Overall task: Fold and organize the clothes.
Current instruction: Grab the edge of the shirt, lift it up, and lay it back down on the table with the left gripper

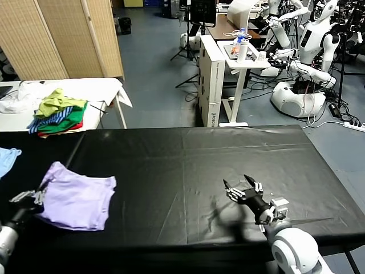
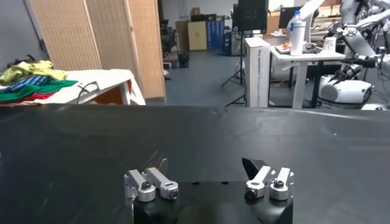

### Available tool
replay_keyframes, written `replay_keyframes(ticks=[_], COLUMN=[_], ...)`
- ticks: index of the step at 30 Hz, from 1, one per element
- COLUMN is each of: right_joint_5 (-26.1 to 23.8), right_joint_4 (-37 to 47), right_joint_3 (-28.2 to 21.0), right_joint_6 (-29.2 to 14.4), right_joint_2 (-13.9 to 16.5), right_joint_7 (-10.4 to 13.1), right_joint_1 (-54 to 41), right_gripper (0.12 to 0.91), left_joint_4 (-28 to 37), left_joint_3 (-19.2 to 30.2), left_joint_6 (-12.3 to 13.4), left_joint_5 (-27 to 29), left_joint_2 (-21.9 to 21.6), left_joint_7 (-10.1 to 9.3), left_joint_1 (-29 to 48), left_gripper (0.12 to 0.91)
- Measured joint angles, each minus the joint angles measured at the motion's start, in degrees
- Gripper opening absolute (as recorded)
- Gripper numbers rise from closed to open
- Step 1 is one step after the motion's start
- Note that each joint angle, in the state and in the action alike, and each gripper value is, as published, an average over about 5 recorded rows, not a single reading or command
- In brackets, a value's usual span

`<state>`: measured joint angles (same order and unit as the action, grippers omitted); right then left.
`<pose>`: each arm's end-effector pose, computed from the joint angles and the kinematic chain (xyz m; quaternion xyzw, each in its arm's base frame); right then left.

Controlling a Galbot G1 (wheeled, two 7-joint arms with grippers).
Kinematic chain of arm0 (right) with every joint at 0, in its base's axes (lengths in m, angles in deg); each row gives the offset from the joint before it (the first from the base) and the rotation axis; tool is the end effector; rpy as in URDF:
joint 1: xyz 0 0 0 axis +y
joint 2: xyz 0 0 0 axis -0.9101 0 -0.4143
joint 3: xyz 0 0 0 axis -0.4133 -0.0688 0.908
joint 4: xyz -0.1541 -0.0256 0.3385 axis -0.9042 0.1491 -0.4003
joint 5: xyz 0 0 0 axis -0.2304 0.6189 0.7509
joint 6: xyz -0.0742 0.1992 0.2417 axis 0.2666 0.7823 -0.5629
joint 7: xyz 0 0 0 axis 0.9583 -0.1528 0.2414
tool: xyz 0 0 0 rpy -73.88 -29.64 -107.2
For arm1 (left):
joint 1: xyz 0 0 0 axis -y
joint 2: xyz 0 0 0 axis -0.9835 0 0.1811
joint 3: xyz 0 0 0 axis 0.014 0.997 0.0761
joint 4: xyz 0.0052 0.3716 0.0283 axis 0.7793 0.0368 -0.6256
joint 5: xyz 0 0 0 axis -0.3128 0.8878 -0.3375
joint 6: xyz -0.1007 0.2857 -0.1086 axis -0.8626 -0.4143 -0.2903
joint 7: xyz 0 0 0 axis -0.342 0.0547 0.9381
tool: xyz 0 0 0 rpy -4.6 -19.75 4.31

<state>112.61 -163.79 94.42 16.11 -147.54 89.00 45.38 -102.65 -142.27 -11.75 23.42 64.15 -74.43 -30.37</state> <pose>0.1886 -0.0811 -0.2768 0.1260 -0.9783 0.0006 0.1644 0.1071 0.1566 -0.2006 -0.0022 -0.9931 -0.0280 0.1140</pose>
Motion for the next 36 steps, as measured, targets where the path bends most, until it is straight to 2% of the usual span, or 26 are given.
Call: replay_keyframes(ticks=[5,12,15,19,23,26,31,36], right_joint_5=[-0.5,-0.3,0.1,3.1,7.6,11.6,17.3,20.6], right_joint_4=[-0.6,-1.5,-1.6,-2.0,-2.8,-3.4,-3.3,-0.9], right_joint_3=[0.5,0.4,-0.2,-1.8,-4.9,-8.4,-16.5,-25.5], right_joint_6=[0.4,0.9,1.3,2.8,5.1,6.6,8.1,8.3], right_joint_2=[-0.1,0.6,0.9,1.7,3.0,3.7,3.4,1.2], right_joint_7=[0.1,0.2,0.3,1.1,3.0,4.6,7.0,11.3], right_joint_1=[1.3,1.9,1.7,0.7,-0.7,-2.2,-6.2,-11.3], right_gripper=[0.907,0.907,0.907,0.907,0.907,0.907,0.907,0.907], left_joint_4=[-3.3,0.6,3.0,5.1,5.5,4.9,3.8,3.8], left_joint_3=[11.5,24.0,27.6,31.4,33.6,33.6,31.3,27.4], left_joint_6=[-0.3,1.1,1.4,1.6,2.2,2.9,4.4,6.0], left_joint_5=[2.3,10.0,12.1,14.8,17.2,17.6,17.6,18.6], left_joint_2=[6.1,13.8,16.5,19.5,21.0,20.9,19.3,17.3], left_joint_7=[-0.73,-0.44,-0.42,0.32,1.52,1.73,1.53,1.45], left_joint_1=[2.1,5.3,6.1,6.7,6.1,5.9,6.0,5.2], left_gripper=[0.175,0.189,0.303,0.549,0.797,0.888,0.906,0.907])
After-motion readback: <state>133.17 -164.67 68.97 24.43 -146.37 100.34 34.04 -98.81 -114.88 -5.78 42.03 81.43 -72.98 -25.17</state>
